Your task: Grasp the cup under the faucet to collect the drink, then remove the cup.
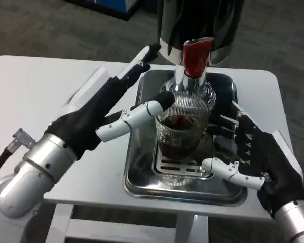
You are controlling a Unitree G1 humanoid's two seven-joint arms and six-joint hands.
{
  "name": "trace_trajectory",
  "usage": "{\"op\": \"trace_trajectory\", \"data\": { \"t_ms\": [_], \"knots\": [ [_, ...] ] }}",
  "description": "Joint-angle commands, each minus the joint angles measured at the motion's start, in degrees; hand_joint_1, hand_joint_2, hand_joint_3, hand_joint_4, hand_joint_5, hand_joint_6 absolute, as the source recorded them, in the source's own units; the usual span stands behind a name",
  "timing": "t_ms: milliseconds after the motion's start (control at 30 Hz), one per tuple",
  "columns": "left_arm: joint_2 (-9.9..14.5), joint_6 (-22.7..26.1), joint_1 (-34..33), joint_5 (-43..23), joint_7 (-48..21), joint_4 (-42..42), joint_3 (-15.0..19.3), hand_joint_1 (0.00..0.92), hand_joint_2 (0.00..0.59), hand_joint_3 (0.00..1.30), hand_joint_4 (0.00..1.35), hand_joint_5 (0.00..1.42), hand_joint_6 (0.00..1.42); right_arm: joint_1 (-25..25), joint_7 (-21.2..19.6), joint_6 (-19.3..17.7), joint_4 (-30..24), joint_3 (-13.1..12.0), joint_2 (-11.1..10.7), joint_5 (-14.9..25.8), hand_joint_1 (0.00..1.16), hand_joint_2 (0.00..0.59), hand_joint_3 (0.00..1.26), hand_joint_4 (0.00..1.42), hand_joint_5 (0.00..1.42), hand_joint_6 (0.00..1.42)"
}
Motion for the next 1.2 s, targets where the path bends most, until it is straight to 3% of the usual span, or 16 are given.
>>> {"op": "trace_trajectory", "data": {
  "t_ms": [33,167,500,800,1200],
  "knots": [
    [-0.6,-0.4,1.9,-1.6,0.0,-0.2,1.8,0.028,0.137,0.0,0.0,0.03,0.0,0.3,-0.4,-0.7,0.5,0.0,0.1,-0.2,0.93,0.181,0.11,0.25,0.28,0.29],
    [-0.7,1.1,4.3,-3.3,-0.1,-2.6,3.6,0.0,0.096,0.0,0.0,0.01,0.0,0.2,-0.5,-0.8,0.7,0.1,0.2,-0.3,0.93,0.182,0.11,0.25,0.28,0.29],
    [1.2,4.4,13.3,-7.3,-2.0,-9.5,9.7,0.0,0.062,0.0,0.0,0.0,0.0,0.0,-0.7,-1.1,1.4,0.2,0.4,-0.2,0.93,0.182,0.11,0.25,0.28,0.29],
    [3.7,0.1,22.9,-4.8,-2.4,-10.4,12.2,0.0,0.044,0.0,0.0,0.0,0.0,-0.3,-0.7,-1.4,1.9,0.4,0.4,-0.1,0.92,0.182,0.11,0.25,0.28,0.29],
    [3.5,-3.5,29.9,-4.0,-2.1,-10.4,12.8,0.0,0.05,0.0,0.0,0.0,0.0,0.1,-0.9,-1.4,-0.2,-0.1,0.5,0.3,0.91,0.179,0.11,0.25,0.28,0.28]
  ]
}}
